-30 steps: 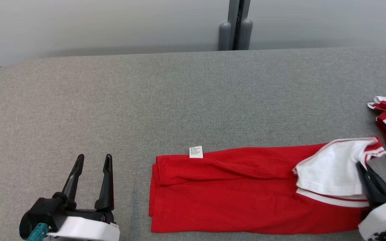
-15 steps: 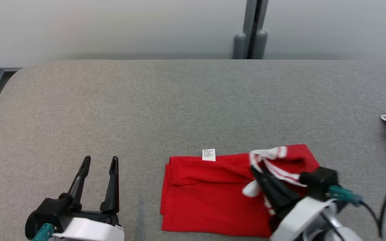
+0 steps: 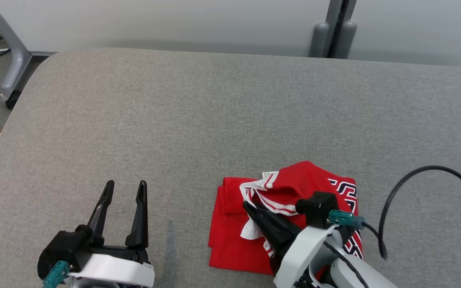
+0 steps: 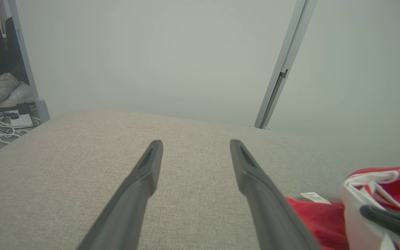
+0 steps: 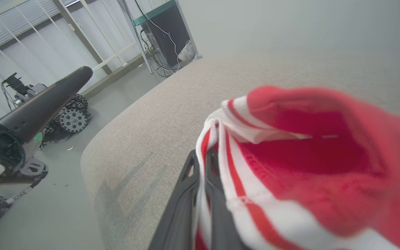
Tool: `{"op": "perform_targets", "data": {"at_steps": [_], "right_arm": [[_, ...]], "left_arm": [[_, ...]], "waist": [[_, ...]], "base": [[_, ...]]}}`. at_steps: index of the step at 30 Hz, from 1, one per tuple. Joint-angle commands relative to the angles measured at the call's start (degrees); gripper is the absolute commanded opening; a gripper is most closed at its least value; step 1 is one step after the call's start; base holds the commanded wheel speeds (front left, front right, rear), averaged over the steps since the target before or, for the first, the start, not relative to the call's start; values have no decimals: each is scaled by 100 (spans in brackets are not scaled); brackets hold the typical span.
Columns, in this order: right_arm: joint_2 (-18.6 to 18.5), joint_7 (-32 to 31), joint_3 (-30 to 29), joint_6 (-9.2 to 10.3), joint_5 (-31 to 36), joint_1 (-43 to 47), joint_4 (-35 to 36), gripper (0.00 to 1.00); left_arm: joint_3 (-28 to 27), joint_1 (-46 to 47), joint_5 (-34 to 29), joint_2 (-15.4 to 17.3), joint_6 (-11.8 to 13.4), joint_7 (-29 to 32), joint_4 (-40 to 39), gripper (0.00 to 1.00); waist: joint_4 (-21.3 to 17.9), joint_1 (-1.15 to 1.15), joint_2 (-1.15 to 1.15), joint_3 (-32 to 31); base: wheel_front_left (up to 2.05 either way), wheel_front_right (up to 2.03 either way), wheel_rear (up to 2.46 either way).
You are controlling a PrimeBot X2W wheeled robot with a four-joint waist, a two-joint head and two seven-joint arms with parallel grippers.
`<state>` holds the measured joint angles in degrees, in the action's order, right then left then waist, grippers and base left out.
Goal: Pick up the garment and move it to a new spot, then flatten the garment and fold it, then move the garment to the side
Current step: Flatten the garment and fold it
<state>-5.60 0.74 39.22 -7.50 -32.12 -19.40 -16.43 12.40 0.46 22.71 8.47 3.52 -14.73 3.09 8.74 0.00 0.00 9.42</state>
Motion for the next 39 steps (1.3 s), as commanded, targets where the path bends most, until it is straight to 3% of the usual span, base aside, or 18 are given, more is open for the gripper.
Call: {"op": "perform_targets", "data": {"at_steps": [1, 5, 6, 7, 8, 18, 25, 29, 39], "right_arm": [[12, 92, 79, 2, -52, -109, -126, 0], [66, 302, 269, 2, -174, -318, -466, 0], [83, 337, 328, 2, -207, -371, -528, 25], [95, 380, 373, 2, -250, -417, -564, 67], [94, 419, 452, 2, -273, -467, -581, 100], [-68, 751, 923, 2, -395, -633, -151, 100], [-309, 986, 728, 2, -337, -452, 609, 100], [-484, 1108, 127, 2, -56, -258, 1051, 100], [-637, 991, -2232, 2, 942, 833, 1553, 100]], "left_arm": [[-14, 62, 13, 9, -33, -29, 22, 100], [-42, 113, -3, -25, -39, -38, 40, 100], [-56, 124, -7, -27, -39, -41, 44, 100], [-63, 138, -13, -33, -48, -40, 50, 100], [-70, 144, -21, -36, -55, -42, 56, 100], [-121, 80, -81, -57, -85, -50, 116, 100], [-140, 36, -107, -58, -85, -50, 115, 100], [-159, -5, -109, -43, -66, -50, 103, 100], [-187, -111, -152, 25, -18, -51, 20, 100]], "waist": [[25, 0, 0, 45], [20, 0, 0, 117], [7, 0, 0, 136], [-4, 0, 0, 146], [-19, 0, 0, 152], [-170, 0, 0, 38], [-276, 0, 0, -42], [-348, 0, 0, -91], [-507, 0, 0, -237]], "base": [[0, 0, 0], [0, 0, 0], [0, 0, 0], [0, 0, 0], [0, 0, 0], [0, 0, 0], [0, 0, 0], [0, 0, 0], [0, 0, 0]]}}
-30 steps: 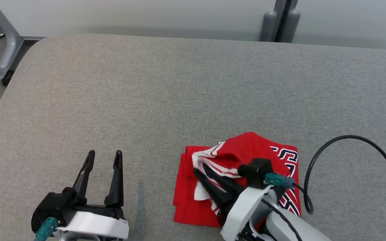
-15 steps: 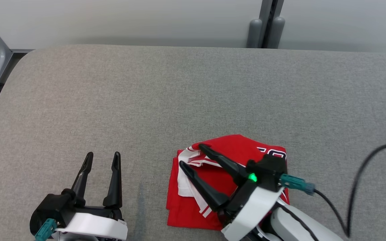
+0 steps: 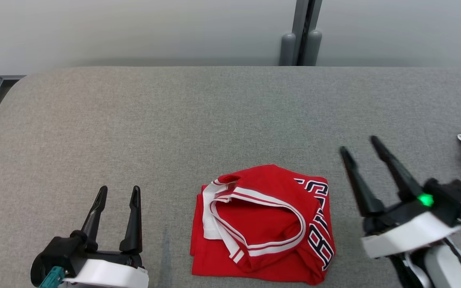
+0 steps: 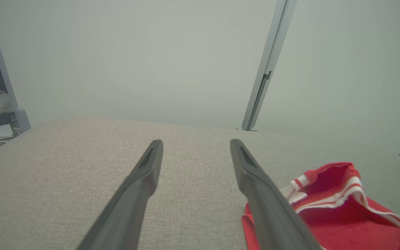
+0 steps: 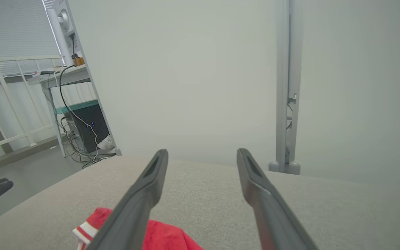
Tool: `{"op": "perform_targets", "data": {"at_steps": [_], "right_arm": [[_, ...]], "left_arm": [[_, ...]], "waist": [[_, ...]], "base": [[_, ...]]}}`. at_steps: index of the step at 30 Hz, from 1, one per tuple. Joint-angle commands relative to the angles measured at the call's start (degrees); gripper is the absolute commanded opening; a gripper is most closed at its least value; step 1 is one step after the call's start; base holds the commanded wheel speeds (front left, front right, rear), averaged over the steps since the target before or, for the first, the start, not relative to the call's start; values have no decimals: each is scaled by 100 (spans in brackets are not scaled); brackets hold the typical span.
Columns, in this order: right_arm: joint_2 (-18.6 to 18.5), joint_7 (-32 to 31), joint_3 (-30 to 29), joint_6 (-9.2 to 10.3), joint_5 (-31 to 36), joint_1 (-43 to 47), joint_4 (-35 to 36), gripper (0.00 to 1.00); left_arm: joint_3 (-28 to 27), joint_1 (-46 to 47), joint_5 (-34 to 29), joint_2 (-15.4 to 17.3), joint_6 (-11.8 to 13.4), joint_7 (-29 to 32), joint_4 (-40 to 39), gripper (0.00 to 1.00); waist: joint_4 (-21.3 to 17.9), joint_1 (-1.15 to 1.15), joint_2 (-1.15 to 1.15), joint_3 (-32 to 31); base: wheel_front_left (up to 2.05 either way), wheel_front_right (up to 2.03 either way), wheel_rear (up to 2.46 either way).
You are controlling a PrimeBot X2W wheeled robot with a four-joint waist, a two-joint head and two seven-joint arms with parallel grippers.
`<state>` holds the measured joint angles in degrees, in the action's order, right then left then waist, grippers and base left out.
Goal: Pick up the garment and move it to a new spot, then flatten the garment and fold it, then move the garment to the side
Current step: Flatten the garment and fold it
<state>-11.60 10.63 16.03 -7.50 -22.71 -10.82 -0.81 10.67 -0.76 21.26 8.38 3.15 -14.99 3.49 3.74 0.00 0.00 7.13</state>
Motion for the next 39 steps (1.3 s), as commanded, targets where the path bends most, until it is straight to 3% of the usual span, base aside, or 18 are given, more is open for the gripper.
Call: {"op": "perform_targets", "data": {"at_steps": [1, 7, 13, 39], "right_arm": [[-35, -29, -134, 2, 88, 121, 48, 100], [-2, -235, -1125, 2, 483, 846, 319, 100], [26, -402, -1654, 2, 688, 1417, 428, 100], [126, -567, -1773, 2, 736, 1586, 477, 100]], "left_arm": [[-23, 5, -8, 46, 23, -24, -34, 100], [-13, -107, -35, 109, 50, -16, -81, 100], [12, -175, -22, 156, 58, 59, -118, 100], [110, -235, 19, 250, 184, 149, -315, 100]], "waist": [[-24, 0, 0, -23], [-129, 0, 0, -121], [-187, 0, 0, -249], [-188, 0, 0, -254]], "base": [[0, 0, 0], [0, 0, 0], [0, 0, 0], [0, 0, 0]]}}
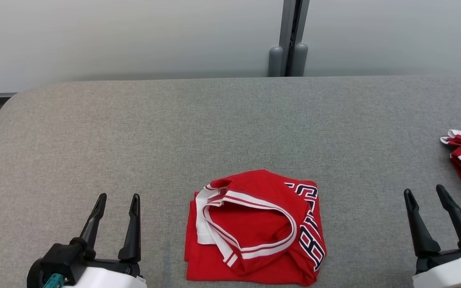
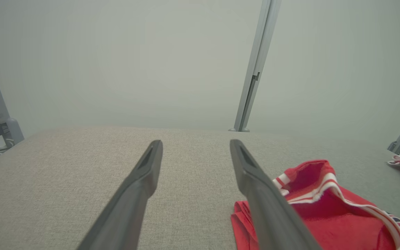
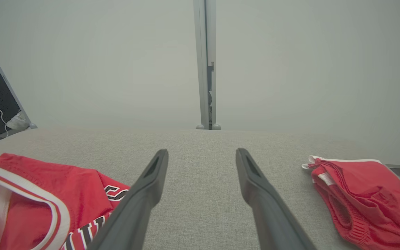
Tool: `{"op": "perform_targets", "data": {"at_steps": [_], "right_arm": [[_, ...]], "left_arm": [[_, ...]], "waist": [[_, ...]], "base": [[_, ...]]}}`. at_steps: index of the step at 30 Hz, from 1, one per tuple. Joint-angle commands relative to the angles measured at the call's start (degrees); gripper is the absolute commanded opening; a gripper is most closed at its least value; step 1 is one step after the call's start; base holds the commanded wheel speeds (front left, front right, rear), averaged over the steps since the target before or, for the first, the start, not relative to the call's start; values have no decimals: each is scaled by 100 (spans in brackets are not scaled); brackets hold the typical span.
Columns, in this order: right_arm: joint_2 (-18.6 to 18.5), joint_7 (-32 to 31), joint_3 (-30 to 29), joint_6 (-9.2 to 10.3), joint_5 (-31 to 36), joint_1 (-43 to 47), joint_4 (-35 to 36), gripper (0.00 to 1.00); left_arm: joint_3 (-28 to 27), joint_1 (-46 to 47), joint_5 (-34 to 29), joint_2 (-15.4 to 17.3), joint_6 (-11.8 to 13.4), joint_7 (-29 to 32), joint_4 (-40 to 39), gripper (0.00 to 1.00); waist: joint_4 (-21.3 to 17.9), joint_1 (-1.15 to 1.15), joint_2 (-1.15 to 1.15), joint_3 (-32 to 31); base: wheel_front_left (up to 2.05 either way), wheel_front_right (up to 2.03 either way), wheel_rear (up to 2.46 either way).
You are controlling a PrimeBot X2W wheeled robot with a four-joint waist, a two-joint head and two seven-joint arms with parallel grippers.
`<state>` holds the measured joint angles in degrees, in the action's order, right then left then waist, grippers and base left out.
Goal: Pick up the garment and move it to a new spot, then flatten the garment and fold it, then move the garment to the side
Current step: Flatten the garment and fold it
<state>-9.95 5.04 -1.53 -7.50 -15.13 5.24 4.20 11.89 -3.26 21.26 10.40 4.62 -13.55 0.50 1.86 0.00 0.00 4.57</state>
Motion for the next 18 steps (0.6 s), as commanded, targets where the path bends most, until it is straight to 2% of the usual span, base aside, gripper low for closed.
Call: {"op": "perform_targets", "data": {"at_steps": [1, 2, 10, 18], "right_arm": [[-37, -12, -6, 2, -35, -30, -32, 35], [-36, -35, 0, 2, -46, -36, -51, 0], [-117, -134, 513, 2, -90, -147, -159, 0], [-246, -156, 1848, 2, -381, -540, -612, 0]], "left_arm": [[-8, 19, 21, 49, 42, 2, -20, 100], [-6, 22, 23, 49, 44, 0, -23, 100], [9, 121, 41, 51, 53, -20, -44, 100], [50, 328, 49, -13, 4, -68, 8, 100]], "waist": [[3, 0, 0, 7], [6, 0, 0, 14], [64, 0, 0, 123], [219, 0, 0, 341]], "base": [[0, 0, 0], [0, 0, 0], [0, 0, 0], [0, 0, 0]]}}
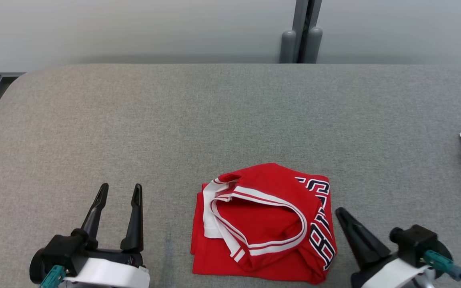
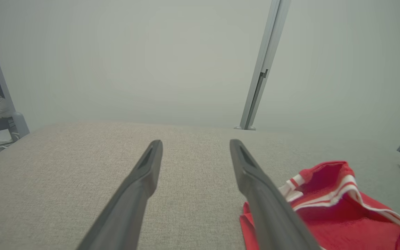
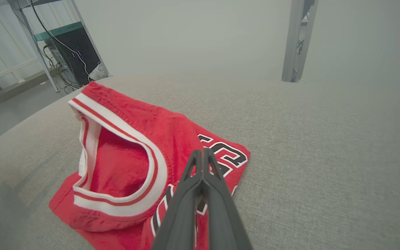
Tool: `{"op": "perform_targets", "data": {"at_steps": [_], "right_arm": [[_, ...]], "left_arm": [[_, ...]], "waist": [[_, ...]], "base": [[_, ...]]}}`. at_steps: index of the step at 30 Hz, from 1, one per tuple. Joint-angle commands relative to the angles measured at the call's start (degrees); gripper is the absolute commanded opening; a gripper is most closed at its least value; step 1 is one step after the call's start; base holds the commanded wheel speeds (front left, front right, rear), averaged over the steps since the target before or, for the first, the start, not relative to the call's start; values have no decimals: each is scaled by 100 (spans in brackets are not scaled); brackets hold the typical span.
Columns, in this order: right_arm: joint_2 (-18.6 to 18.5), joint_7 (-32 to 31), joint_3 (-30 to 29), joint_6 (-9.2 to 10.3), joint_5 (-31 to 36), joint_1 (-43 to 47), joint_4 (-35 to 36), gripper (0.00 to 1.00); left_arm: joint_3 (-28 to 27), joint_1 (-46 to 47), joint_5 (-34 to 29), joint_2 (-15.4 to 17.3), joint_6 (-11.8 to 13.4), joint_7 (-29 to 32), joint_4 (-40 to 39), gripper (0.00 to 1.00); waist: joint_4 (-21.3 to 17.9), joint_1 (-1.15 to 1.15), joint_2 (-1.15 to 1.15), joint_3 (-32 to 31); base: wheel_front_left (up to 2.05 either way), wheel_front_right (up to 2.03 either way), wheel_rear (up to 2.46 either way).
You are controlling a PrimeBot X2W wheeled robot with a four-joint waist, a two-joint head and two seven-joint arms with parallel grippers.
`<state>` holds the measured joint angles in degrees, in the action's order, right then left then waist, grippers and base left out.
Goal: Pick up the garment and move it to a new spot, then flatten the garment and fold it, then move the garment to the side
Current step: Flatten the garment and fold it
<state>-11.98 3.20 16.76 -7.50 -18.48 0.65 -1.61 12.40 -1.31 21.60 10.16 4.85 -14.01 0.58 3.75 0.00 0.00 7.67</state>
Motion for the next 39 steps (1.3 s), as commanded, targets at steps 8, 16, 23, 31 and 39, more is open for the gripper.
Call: {"op": "perform_targets", "data": {"at_steps": [8, 16, 23, 31, 39], "right_arm": [[-90, 54, 694, 2, -309, -489, -729, 0], [-159, 10, 750, 2, -389, -597, -1159, 0], [-174, -116, 1166, 2, -469, -775, -1355, 0], [-127, -65, 1732, 2, -684, -1079, -1370, 0], [-24, -25, 2303, 2, -830, -1479, -1323, 0]], "left_arm": [[35, 227, 19, -83, -68, -76, 103, 100], [-8, 297, 12, -127, -111, -106, 160, 100], [-31, 331, -27, -183, -169, -116, 217, 100], [-57, 374, -46, -235, -231, -120, 276, 100], [-102, 394, -104, -280, -295, -121, 256, 100]], "waist": [[187, 0, 0, 171], [270, 0, 0, 296], [329, 0, 0, 350], [401, 0, 0, 355], [477, 0, 0, 383]], "base": [[0, 0, 0], [0, 0, 0], [0, 0, 0], [0, 0, 0], [0, 0, 0]]}}
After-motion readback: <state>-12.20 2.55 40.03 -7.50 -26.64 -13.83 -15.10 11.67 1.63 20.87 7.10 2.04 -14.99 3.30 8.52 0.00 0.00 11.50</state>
